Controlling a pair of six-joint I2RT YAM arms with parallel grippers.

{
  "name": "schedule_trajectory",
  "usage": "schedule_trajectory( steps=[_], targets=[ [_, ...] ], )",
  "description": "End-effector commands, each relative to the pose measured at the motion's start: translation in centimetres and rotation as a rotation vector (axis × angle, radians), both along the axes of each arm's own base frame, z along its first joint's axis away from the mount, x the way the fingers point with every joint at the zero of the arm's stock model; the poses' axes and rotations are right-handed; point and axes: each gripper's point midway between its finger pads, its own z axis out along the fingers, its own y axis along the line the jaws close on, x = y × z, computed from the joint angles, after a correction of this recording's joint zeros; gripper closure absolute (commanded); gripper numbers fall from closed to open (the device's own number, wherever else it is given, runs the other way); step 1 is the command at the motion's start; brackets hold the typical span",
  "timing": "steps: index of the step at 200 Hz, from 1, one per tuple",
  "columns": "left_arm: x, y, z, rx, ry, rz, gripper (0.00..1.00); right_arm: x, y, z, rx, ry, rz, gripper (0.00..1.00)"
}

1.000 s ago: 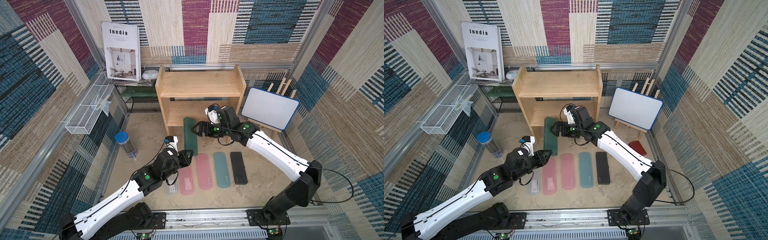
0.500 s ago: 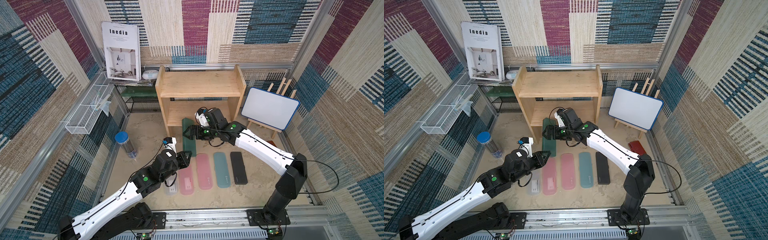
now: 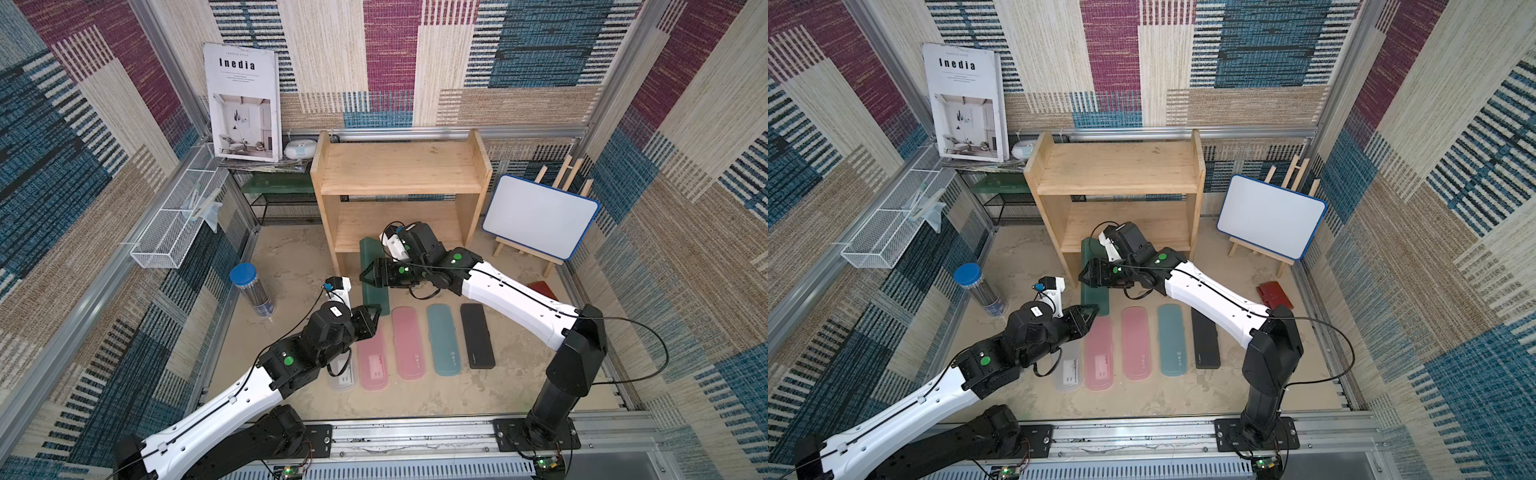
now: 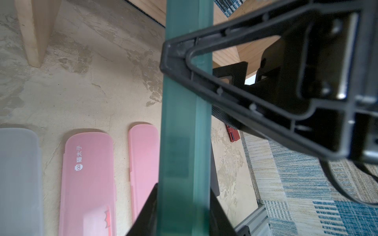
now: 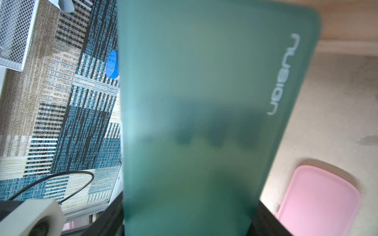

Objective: Remove the pencil cases from the shelf
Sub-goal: Pick up the pencil case from the shelf, then place the pencil case at the center of the board.

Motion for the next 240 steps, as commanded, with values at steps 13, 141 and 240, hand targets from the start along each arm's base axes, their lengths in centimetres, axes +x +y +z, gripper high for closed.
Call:
schedule_trajectory(
  steps=[13,141,240],
  targets=[
    [0.1,2.5,-0.4,0.086,0.018,0.094,0.49,-0.2,0.1,0.3,-0.006,-0.035,0.014,0.33],
    [-2.1,19.4,12.7,0.666,-0.272,0.614,0.01,-8.2,7.7,-7.2,-0.103,0.082,0.144,0.32],
    [-2.7,18.9,15.0,0.662,-0.305,0.513,0.01,-10.3,19.8,-15.3,-0.2,0.155,0.22,0.31]
  ],
)
